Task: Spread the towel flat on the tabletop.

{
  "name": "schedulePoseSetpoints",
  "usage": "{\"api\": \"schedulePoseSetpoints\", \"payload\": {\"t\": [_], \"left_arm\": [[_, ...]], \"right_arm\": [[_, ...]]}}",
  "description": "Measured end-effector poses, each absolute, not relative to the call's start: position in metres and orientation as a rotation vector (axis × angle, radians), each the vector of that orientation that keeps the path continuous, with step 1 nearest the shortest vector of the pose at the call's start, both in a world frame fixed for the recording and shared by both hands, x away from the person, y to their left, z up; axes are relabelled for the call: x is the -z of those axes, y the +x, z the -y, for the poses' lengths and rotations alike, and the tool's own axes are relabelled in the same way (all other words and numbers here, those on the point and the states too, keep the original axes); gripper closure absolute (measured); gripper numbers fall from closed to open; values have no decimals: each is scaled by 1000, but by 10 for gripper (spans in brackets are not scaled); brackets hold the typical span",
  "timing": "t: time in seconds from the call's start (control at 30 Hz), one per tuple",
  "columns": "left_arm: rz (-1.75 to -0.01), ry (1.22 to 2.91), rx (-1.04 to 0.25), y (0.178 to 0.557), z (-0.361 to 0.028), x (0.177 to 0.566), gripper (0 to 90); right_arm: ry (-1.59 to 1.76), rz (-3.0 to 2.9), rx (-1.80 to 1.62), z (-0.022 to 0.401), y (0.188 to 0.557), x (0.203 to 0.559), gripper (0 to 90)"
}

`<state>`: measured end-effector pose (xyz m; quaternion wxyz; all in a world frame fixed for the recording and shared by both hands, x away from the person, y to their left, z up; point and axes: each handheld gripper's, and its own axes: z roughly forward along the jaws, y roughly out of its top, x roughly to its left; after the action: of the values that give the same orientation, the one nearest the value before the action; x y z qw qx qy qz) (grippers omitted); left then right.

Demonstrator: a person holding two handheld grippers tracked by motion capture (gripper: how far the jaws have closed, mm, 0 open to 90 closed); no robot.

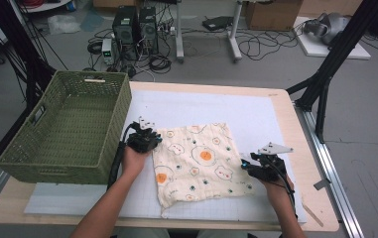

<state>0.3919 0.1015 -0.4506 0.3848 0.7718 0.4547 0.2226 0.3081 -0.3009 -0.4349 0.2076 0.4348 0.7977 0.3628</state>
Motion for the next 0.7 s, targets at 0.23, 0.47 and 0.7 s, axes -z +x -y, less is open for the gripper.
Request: {"api": "schedulePoseSetpoints", "payload": {"t": [0.23,0.47,0.7], "left_arm": [[-1194,1962,-579,407,-98,449,863],[-1201,1949,-581,421,-97,450,864],[-1200,1898,-516,424,-104,451,811]], "right_arm": [[1276,-2261,-1013,287,323,446,620],[1216,-2324,-959,283,315,442,871],[1218,-2386,-906,285,296,436,871]]}}
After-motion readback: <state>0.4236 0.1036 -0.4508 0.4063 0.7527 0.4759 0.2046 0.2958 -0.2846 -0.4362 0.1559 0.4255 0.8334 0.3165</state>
